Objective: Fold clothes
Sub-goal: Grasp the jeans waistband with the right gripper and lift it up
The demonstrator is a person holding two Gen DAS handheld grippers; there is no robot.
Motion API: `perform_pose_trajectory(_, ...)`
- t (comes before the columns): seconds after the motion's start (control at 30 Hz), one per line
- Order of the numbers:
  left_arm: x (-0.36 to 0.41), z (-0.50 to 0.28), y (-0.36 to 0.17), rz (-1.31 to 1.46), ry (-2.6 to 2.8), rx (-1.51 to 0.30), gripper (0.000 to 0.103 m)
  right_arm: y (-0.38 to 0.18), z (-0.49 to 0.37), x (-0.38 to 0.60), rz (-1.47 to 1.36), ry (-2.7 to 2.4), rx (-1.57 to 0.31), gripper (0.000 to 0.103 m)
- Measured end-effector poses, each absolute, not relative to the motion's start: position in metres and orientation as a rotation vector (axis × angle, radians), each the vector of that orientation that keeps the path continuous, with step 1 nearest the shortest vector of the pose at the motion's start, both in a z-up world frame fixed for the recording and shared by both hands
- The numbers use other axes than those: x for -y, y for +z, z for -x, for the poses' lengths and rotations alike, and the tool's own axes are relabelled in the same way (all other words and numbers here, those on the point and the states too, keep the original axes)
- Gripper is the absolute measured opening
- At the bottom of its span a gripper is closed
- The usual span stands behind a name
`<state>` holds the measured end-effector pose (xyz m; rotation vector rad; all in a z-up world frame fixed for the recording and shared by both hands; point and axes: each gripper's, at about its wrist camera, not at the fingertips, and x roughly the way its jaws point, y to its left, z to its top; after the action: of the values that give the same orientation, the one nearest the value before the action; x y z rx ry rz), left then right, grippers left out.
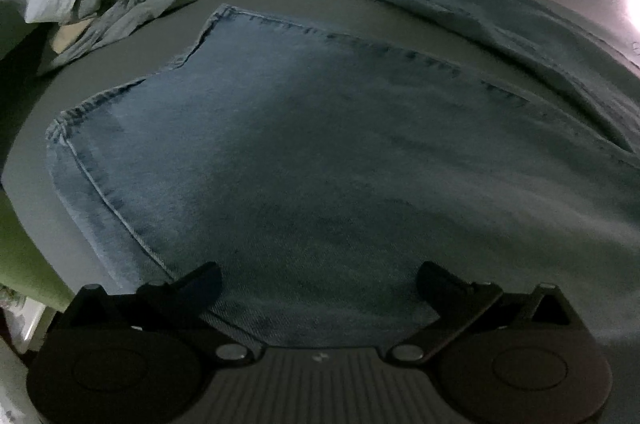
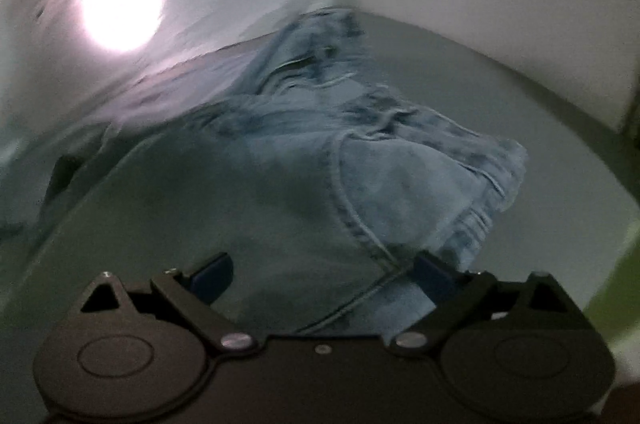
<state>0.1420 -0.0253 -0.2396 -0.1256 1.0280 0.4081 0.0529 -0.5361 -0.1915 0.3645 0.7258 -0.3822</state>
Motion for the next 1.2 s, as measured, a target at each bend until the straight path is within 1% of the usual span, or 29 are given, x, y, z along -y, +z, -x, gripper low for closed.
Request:
perform_pose_trajectory(0.17,0.027,-0.151,-0.237,0.095,0.399,-1.071,0.103,-0.205,-0.045,0.555,-0.509,-0.473,-0.722,0.099)
perform_pose_trajectory(0.2,0.026,-0.152,-0.237,0.097,0.396,-1.075,0.103,-0.208,-0.046,0.557,-0.520,-0.471,-0.705,0.101)
perform_pose_trajectory(0.27,0.024,-0.154,-0.237,0.107,0.391,-1.085,0.103,-0.210,-0.047,0.556,-0.529,-0.480,-0.683,0.100)
perform_pose_trajectory(0.33,0.020,-0.155,-0.237,0.129,0.387,-1.097,0.103,-0.208,-0.049,0.558,-0.572,-0.477,-0.670,0.095)
perform_pose_trajectory(0.4,0.016,-0.156,-0.238,0.160,0.394,-1.105,0.103,-0.205,-0.045,0.570,-0.707,-0.488,-0.629,0.092)
perform_pose_trajectory(0.47,0.013,-0.155,-0.238,0.172,0.380,-1.104,0.103,-0.212,-0.027,0.594,-0.965,-0.471,-0.522,0.087)
perform_pose_trajectory(0.5,0.012,-0.155,-0.239,0.174,0.374,-1.102,0.103,-0.217,-0.016,0.606,-1.103,-0.455,-0.459,0.082)
perform_pose_trajectory(0.53,0.012,-0.154,-0.239,0.176,0.368,-1.099,0.103,-0.227,-0.005,0.616,-1.239,-0.433,-0.398,0.070)
perform_pose_trajectory(0.57,0.012,-0.154,-0.239,0.177,0.363,-1.097,0.103,-0.240,0.006,0.623,-1.371,-0.408,-0.339,0.062)
perform_pose_trajectory(0.6,0.012,-0.154,-0.240,0.175,0.359,-1.095,0.103,-0.252,0.016,0.630,-1.502,-0.381,-0.277,0.046)
perform_pose_trajectory(0.63,0.012,-0.154,-0.240,0.172,0.352,-1.095,0.103,-0.262,0.024,0.634,-1.579,-0.371,-0.253,0.033)
perform_pose_trajectory(0.67,0.012,-0.155,-0.240,0.168,0.346,-1.094,0.103,-0.264,0.025,0.634,-1.556,-0.388,-0.301,0.031)
perform_pose_trajectory(0.77,0.009,-0.156,-0.240,0.157,0.322,-1.097,0.103,-0.248,0.014,0.621,-1.342,-0.410,-0.453,0.029)
perform_pose_trajectory(0.83,0.008,-0.156,-0.240,0.151,0.310,-1.093,0.103,-0.242,0.006,0.614,-1.288,-0.420,-0.476,0.034)
perform_pose_trajectory(0.87,0.008,-0.156,-0.240,0.148,0.304,-1.090,0.103,-0.242,0.003,0.612,-1.296,-0.422,-0.473,0.035)
perform_pose_trajectory(0.97,0.008,-0.156,-0.240,0.142,0.296,-1.091,0.103,-0.254,-0.001,0.613,-1.471,-0.344,-0.420,0.035)
perform_pose_trajectory(1.07,0.007,-0.155,-0.240,0.135,0.278,-1.086,0.103,-0.271,0.002,0.609,-1.652,-0.208,-0.269,0.034)
perform_pose_trajectory(1.1,0.007,-0.155,-0.240,0.134,0.277,-1.084,0.103,-0.272,0.002,0.608,-1.645,-0.240,-0.284,0.033)
perform_pose_trajectory(1.17,0.008,-0.154,-0.241,0.133,0.277,-1.081,0.103,-0.262,-0.006,0.603,-1.497,-0.339,-0.423,0.032)
perform_pose_trajectory(1.2,0.007,-0.155,-0.241,0.133,0.275,-1.082,0.103,-0.257,-0.012,0.601,-1.436,-0.352,-0.464,0.034)
